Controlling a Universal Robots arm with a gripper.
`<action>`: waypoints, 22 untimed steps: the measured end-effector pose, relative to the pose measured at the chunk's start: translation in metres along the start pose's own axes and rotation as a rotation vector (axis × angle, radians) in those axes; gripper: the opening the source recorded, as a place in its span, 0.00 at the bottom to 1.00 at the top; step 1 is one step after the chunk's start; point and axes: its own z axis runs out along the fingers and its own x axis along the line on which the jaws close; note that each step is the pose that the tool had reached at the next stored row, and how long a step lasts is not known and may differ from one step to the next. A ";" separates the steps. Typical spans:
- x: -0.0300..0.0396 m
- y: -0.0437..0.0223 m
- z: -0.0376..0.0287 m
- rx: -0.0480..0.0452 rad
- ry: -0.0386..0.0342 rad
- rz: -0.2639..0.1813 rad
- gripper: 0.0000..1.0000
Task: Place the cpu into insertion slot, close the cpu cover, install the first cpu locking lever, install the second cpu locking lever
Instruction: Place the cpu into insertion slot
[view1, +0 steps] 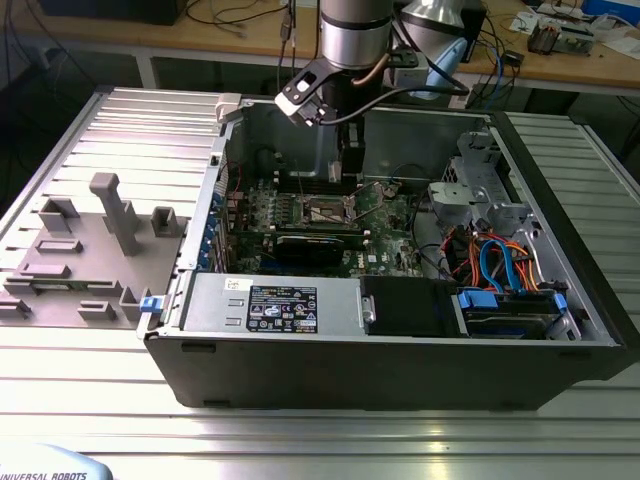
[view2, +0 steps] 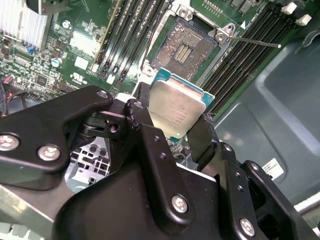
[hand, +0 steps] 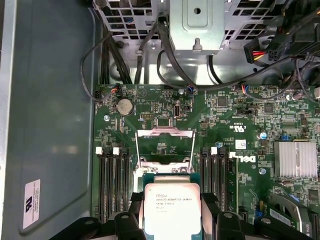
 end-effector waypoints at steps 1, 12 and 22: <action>0.0007 -0.0009 0.0042 0.0001 -0.0001 0.000 0.54; 0.0012 -0.0152 0.0251 0.0000 -0.0001 0.000 0.54; 0.0031 -0.0220 0.0472 0.0000 -0.0001 0.000 0.54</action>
